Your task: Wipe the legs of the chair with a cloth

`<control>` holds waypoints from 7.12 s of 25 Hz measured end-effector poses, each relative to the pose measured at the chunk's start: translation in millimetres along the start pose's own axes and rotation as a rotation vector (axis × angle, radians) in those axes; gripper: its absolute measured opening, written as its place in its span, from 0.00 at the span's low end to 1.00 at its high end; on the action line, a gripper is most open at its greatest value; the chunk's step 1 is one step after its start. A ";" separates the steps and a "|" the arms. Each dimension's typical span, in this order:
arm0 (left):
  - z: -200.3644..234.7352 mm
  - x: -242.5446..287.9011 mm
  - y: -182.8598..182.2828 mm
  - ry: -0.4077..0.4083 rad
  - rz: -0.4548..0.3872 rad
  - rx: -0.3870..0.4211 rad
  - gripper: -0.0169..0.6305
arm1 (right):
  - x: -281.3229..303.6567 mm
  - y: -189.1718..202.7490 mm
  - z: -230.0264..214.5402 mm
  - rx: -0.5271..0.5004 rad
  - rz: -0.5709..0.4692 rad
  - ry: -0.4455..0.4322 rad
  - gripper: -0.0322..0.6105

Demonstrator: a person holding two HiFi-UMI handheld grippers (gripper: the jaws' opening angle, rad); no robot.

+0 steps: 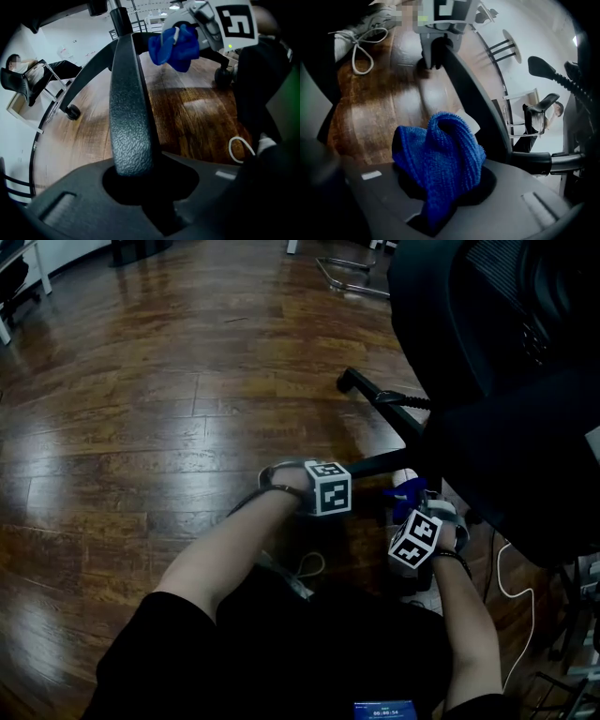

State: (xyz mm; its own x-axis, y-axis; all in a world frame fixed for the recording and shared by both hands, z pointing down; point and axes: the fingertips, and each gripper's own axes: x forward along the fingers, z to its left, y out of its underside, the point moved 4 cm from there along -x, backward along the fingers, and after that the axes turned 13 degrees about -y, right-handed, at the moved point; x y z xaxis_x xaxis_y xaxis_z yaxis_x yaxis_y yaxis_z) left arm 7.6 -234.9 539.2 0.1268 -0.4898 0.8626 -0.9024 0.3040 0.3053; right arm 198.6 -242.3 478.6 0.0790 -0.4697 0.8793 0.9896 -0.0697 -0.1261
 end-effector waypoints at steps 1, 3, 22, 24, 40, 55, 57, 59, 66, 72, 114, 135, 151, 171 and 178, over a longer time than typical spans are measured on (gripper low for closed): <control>-0.4 0.4 0.0 0.000 0.000 -0.001 0.12 | -2.6 2.7 13.5 -0.013 0.009 -0.027 0.18; -0.8 1.0 1.0 -0.001 0.002 -0.002 0.12 | -9.8 8.0 44.8 -0.036 0.016 -0.100 0.18; -0.1 -1.8 0.0 0.003 0.007 0.000 0.12 | -0.9 1.6 -8.5 0.060 -0.041 -0.064 0.18; -0.3 -1.7 -0.9 0.002 0.005 0.001 0.12 | 4.5 -3.3 -32.6 0.093 -0.037 -0.014 0.18; 0.6 1.2 2.2 -0.002 0.002 -0.009 0.12 | -21.7 23.7 116.6 -0.176 0.078 -0.230 0.18; -1.4 -1.8 -1.8 0.009 0.012 0.005 0.12 | 6.8 -3.1 -33.4 0.028 -0.016 0.002 0.18; -0.3 -1.7 -1.6 0.007 0.010 0.006 0.12 | 8.4 -7.7 -50.2 0.047 -0.024 0.035 0.18; 0.5 -1.3 -0.4 0.005 0.011 0.006 0.12 | 7.9 -9.8 -49.1 0.019 -0.023 0.047 0.18; 0.1 0.5 2.1 0.002 0.007 -0.001 0.12 | -3.4 3.8 31.8 -0.132 0.025 -0.056 0.18; 0.1 0.5 2.4 -0.003 0.004 -0.007 0.12 | -24.9 26.2 132.2 -0.251 0.084 -0.249 0.18; -60.9 -1.9 -49.4 0.088 0.069 -0.089 0.18 | 12.2 93.4 58.5 -0.017 -0.089 0.020 0.17; -86.4 -54.3 -104.2 0.151 -0.239 0.082 0.63 | -84.5 57.9 29.7 0.477 -0.827 -0.027 0.18; 149.4 35.5 -84.7 -0.208 -0.374 -0.114 0.63 | -69.4 -8.3 69.8 0.295 -0.734 -0.201 0.18; 37.1 27.6 -68.2 -0.106 -0.155 0.027 0.15 | -55.7 85.6 74.4 0.396 -0.762 -0.218 0.19; 16.7 13.6 -55.4 -0.094 -0.147 -0.001 0.15 | -80.5 99.5 144.3 0.461 -0.920 -0.295 0.19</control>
State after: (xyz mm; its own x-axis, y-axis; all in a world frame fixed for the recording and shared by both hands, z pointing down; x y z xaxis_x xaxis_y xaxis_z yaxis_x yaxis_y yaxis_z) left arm 52.5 -272.1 527.3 0.2181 -0.6030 0.7674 -0.8767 0.2244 0.4255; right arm 308.1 -84.4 461.6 -0.7560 -0.1704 0.6320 0.6287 0.0798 0.7735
